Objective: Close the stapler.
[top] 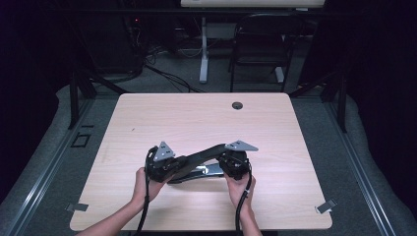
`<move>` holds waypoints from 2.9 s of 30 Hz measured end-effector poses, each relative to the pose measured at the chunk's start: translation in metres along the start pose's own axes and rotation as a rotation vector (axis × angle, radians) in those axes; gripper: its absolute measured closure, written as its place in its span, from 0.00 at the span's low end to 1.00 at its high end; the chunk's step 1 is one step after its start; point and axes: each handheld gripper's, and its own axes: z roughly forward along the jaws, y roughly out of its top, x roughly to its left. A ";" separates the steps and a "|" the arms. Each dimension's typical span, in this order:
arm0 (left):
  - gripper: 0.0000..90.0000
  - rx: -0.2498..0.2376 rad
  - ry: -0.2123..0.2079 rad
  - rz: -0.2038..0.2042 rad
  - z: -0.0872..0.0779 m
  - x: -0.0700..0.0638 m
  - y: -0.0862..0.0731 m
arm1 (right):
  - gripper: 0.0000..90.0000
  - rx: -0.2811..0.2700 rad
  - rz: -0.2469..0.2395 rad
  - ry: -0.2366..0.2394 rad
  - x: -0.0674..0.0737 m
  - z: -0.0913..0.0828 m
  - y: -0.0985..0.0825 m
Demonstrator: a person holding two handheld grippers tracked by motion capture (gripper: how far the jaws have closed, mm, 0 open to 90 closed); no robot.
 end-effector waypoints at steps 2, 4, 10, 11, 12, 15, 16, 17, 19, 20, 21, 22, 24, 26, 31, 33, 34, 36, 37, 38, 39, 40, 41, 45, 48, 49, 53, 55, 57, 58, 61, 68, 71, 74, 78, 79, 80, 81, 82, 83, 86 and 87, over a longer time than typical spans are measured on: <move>1.00 0.006 0.000 0.005 0.001 0.000 0.000 | 1.00 0.002 0.016 0.000 -0.002 0.002 -0.003; 1.00 0.004 -0.001 0.006 0.003 -0.001 0.000 | 1.00 0.004 0.025 0.002 -0.004 0.003 -0.006; 1.00 0.018 -0.004 0.011 0.007 -0.003 0.000 | 1.00 0.024 0.049 0.001 -0.010 0.007 -0.013; 1.00 0.021 -0.003 0.013 0.007 -0.003 0.000 | 1.00 0.021 0.059 0.003 -0.011 0.008 -0.015; 1.00 0.021 -0.002 0.016 0.008 -0.003 0.000 | 1.00 0.021 0.065 0.007 -0.012 0.009 -0.016; 1.00 0.031 -0.003 0.023 0.010 -0.004 0.000 | 1.00 0.021 0.088 0.008 -0.015 0.012 -0.019; 1.00 0.031 -0.003 0.022 0.011 -0.004 0.000 | 1.00 0.023 0.095 0.006 -0.015 0.012 -0.021; 1.00 0.030 -0.004 0.021 0.011 -0.004 0.000 | 1.00 0.027 0.098 0.006 -0.016 0.013 -0.022; 1.00 0.041 -0.010 0.026 0.012 -0.005 0.000 | 1.00 0.029 0.107 0.005 -0.018 0.014 -0.023; 1.00 0.041 -0.010 0.026 0.012 -0.005 0.000 | 1.00 0.037 0.105 0.003 -0.018 0.015 -0.024; 1.00 0.042 -0.011 0.028 0.012 -0.005 0.000 | 1.00 0.035 0.112 0.007 -0.019 0.016 -0.025; 1.00 0.044 -0.012 0.030 0.013 -0.005 0.000 | 1.00 0.039 0.112 0.002 -0.019 0.016 -0.026; 1.00 0.037 -0.007 0.030 0.013 -0.006 -0.001 | 1.00 0.039 0.121 0.010 -0.021 0.016 -0.027; 1.00 0.041 -0.012 0.030 0.013 -0.006 -0.001 | 1.00 0.040 0.123 0.011 -0.020 0.017 -0.027; 1.00 0.038 -0.008 0.032 0.013 -0.007 -0.002 | 1.00 0.058 0.140 0.021 -0.023 0.015 -0.031; 1.00 0.038 -0.008 0.033 0.013 -0.007 -0.002 | 1.00 0.062 0.144 0.018 -0.023 0.012 -0.032; 1.00 0.036 -0.008 0.032 0.013 -0.007 -0.002 | 1.00 0.070 0.138 0.011 -0.024 0.009 -0.033; 1.00 0.035 -0.010 0.031 0.013 -0.006 -0.002 | 1.00 0.082 0.137 -0.008 -0.024 0.005 -0.034; 0.99 0.037 -0.010 0.032 0.013 -0.006 -0.002 | 1.00 0.086 0.125 -0.019 -0.025 0.003 -0.035; 0.99 0.036 -0.010 0.029 0.013 -0.006 -0.002 | 1.00 0.084 0.123 -0.030 -0.025 0.001 -0.035; 0.97 0.035 -0.010 0.027 0.013 -0.005 -0.002 | 1.00 0.089 0.113 -0.053 -0.026 -0.003 -0.035; 0.96 0.035 -0.010 0.023 0.013 -0.005 -0.002 | 1.00 0.076 0.118 -0.063 -0.027 -0.006 -0.034; 0.95 0.035 -0.013 0.020 0.013 -0.004 -0.002 | 1.00 0.074 0.114 -0.076 -0.029 -0.010 -0.032; 0.92 0.036 -0.016 0.011 0.012 -0.002 -0.002 | 1.00 0.043 0.111 -0.134 -0.036 -0.025 -0.022; 0.79 0.041 -0.012 -0.002 0.012 0.000 -0.003 | 1.00 0.014 0.095 -0.170 -0.040 -0.036 -0.010; 0.72 0.046 -0.012 -0.007 0.011 0.002 -0.003 | 1.00 0.004 0.083 -0.175 -0.039 -0.038 -0.006; 0.42 0.033 0.008 -0.046 0.005 0.009 -0.006 | 1.00 -0.037 0.008 -0.185 -0.027 -0.046 0.014; 0.34 0.017 0.014 -0.054 -0.001 0.013 -0.006 | 1.00 -0.037 -0.033 -0.180 -0.020 -0.044 0.021; 0.25 0.012 0.019 -0.071 -0.008 0.018 -0.007 | 1.00 -0.031 -0.071 -0.163 -0.012 -0.040 0.027; 0.23 0.007 0.026 -0.079 -0.011 0.021 -0.007 | 1.00 -0.026 -0.088 -0.156 -0.009 -0.037 0.029; 0.17 0.001 0.054 -0.104 -0.021 0.030 -0.011 | 1.00 0.005 -0.133 -0.159 -0.004 -0.027 0.030; 0.16 0.023 0.079 -0.153 -0.035 0.047 -0.025 | 1.00 0.016 -0.123 -0.146 -0.006 -0.021 0.026; 0.14 0.024 0.092 -0.170 -0.038 0.052 -0.028 | 1.00 0.016 -0.119 -0.145 -0.006 -0.020 0.025; 0.11 0.012 0.112 -0.172 -0.040 0.055 -0.030 | 1.00 0.018 -0.113 -0.145 -0.008 -0.019 0.020; 0.06 0.016 0.132 -0.180 -0.041 0.061 -0.032 | 1.00 0.001 -0.106 -0.142 -0.008 -0.019 0.017; 0.06 0.019 0.133 -0.181 -0.042 0.062 -0.033 | 1.00 0.005 -0.110 -0.143 -0.009 -0.018 0.016; 0.05 0.018 0.135 -0.183 -0.042 0.063 -0.033 | 1.00 0.009 -0.110 -0.143 -0.009 -0.018 0.015; 0.05 0.017 0.137 -0.190 -0.042 0.065 -0.034 | 1.00 0.008 -0.104 -0.145 -0.010 -0.017 0.013; 0.05 0.022 0.140 -0.191 -0.042 0.066 -0.034 | 1.00 0.008 -0.100 -0.145 -0.011 -0.016 0.010; 0.04 0.030 0.139 -0.193 -0.041 0.067 -0.035 | 1.00 0.007 -0.099 -0.143 -0.012 -0.015 0.009; 0.04 0.037 0.138 -0.202 -0.040 0.070 -0.036 | 1.00 0.008 -0.089 -0.140 -0.014 -0.014 0.005; 0.04 0.035 0.139 -0.203 -0.039 0.070 -0.036 | 1.00 0.010 -0.091 -0.142 -0.015 -0.014 0.004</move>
